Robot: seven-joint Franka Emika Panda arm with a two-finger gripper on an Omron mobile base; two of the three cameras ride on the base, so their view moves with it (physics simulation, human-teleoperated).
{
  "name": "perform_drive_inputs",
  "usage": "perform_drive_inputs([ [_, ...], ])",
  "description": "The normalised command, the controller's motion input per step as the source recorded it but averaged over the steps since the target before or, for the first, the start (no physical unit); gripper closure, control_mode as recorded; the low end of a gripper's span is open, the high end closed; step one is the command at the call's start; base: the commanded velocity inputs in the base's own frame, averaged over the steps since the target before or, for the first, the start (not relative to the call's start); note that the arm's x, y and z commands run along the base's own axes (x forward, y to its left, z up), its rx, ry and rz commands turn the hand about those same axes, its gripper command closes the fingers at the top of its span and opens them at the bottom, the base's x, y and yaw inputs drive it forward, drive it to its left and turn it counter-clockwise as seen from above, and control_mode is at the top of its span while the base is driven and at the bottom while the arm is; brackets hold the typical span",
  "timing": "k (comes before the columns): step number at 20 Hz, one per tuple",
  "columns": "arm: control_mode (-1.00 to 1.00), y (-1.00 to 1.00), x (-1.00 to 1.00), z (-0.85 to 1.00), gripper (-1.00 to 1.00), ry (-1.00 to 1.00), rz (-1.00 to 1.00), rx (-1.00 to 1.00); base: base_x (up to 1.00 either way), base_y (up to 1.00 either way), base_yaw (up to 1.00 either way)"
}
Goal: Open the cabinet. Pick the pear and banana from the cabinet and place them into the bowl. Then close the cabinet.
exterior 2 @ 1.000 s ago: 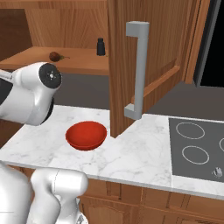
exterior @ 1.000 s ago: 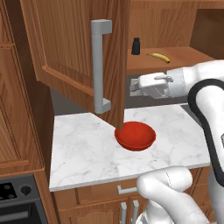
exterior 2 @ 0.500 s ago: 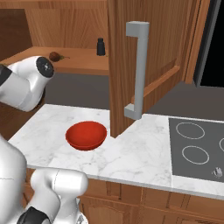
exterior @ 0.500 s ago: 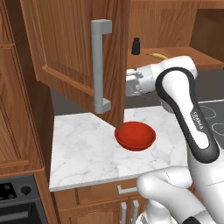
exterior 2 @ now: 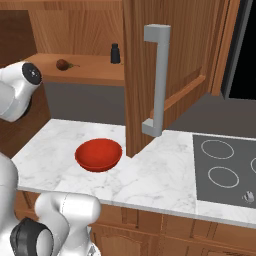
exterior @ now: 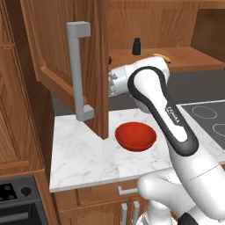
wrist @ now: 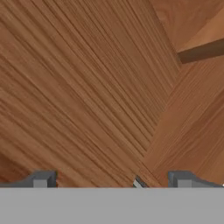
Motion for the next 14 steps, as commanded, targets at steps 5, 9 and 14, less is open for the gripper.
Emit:
perform_drive_inputs([
  [5,-1.0,0.01,0.0,0.01,-1.0,0.01,0.0,0.0,0.0,0.0,0.0],
  [9,-1.0,-0.41,0.0,0.31,-1.0,-0.07,-0.11,0.01,0.0,0.0,0.0],
  [14,-1.0,-0.49,0.0,0.33,-1.0,-0.11,-0.25,-0.01,0.0,0.0,0.0],
])
